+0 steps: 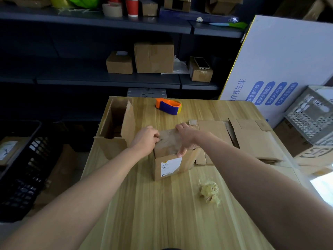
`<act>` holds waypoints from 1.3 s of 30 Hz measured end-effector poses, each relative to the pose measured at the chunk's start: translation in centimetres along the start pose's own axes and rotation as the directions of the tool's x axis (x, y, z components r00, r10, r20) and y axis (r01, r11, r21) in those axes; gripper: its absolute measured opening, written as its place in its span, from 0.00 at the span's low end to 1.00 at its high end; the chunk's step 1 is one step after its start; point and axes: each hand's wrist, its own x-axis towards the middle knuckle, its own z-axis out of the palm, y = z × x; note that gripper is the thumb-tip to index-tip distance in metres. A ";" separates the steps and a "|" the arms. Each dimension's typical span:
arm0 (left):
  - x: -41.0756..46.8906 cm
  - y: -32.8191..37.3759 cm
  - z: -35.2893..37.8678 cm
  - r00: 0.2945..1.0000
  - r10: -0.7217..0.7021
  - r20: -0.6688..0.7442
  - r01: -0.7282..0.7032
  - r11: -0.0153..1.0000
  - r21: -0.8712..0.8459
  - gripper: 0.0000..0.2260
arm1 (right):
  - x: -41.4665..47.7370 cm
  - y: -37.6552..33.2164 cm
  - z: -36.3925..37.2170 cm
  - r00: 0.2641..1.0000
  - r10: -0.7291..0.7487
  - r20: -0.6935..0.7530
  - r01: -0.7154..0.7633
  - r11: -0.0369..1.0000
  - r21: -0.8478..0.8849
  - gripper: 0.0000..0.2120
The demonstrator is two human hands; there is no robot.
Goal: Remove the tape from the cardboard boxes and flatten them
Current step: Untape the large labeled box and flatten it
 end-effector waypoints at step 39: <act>0.7 -1.2 -0.7 0.993 0.056 0.103 -0.073 0.983 0.171 0.02 | 0.3 -0.2 0.0 1.000 -0.002 -0.007 0.002 1.000 0.018 0.57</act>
